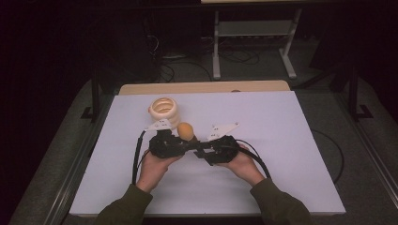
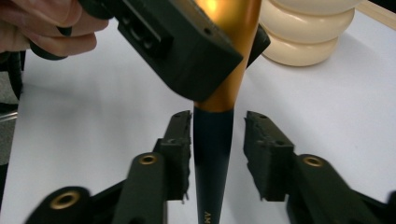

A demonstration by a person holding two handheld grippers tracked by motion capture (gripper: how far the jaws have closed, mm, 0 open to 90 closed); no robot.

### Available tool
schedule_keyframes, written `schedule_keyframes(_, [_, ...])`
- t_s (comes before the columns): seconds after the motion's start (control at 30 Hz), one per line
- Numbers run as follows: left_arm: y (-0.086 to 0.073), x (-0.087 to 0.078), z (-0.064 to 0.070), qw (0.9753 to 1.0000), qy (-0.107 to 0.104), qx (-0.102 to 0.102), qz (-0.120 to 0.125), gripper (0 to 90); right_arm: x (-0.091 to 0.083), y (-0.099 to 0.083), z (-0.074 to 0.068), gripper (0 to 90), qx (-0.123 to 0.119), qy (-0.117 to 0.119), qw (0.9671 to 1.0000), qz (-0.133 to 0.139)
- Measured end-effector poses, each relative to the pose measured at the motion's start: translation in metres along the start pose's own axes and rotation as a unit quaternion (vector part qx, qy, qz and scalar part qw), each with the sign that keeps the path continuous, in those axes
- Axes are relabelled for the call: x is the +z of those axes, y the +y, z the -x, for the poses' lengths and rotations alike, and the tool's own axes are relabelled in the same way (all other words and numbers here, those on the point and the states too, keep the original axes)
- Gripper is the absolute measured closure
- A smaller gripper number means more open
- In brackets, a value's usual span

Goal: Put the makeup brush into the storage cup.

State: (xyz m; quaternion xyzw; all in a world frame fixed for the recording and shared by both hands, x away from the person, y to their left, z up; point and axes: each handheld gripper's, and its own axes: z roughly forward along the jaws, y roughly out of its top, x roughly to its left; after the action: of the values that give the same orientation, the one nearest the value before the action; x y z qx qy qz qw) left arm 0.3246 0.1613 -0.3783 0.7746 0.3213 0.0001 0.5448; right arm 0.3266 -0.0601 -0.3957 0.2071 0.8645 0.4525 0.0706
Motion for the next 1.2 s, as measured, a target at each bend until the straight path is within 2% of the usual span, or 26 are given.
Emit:
schedule_keyframes(0.23, [0.001, -0.002, 0.000, 1.0000, 0.003, 0.003, 0.000, 65.4, 0.002, -0.001, 0.002, 35.1, 0.012, 0.005, 0.9999, -0.001])
schedule_keyframes(0.33, [0.001, -0.004, -0.001, 1.0000, 0.005, 0.004, 0.001, 65.4, 0.003, -0.001, 0.003, 21.6, 0.017, 0.006, 0.9998, 0.002])
schedule_keyframes(0.47, [0.002, -0.007, -0.002, 1.0000, 0.007, 0.006, 0.001, 65.4, 0.005, -0.001, 0.002, 10.0, 0.014, -0.019, 0.9997, -0.004])
schedule_keyframes(0.57, [0.002, -0.008, -0.001, 0.9999, 0.011, 0.009, -0.002, 65.4, 0.005, -0.001, 0.002, 2.8, 0.011, -0.018, 0.9998, -0.003])
schedule_keyframes(0.73, [0.004, -0.011, -0.001, 0.9998, 0.015, 0.014, -0.006, 65.4, 0.001, -0.001, 0.004, 0.0, 0.021, -0.011, 0.9997, 0.001])
schedule_keyframes(0.87, [0.005, -0.014, -0.002, 0.9997, 0.017, 0.014, -0.006, 65.4, -0.006, -0.004, 0.006, 0.0, 0.024, -0.026, 0.9993, 0.007])
schedule_keyframes(0.9, [0.005, -0.015, -0.003, 0.9996, 0.019, 0.019, -0.008, 65.4, -0.008, -0.005, 0.007, 0.0, 0.023, -0.031, 0.9992, 0.009])
schedule_keyframes(1.2, [0.006, -0.021, -0.006, 0.9995, 0.027, 0.013, -0.009, 65.4, -0.030, -0.019, 0.009, 0.0, 0.034, -0.052, 0.9979, 0.019])
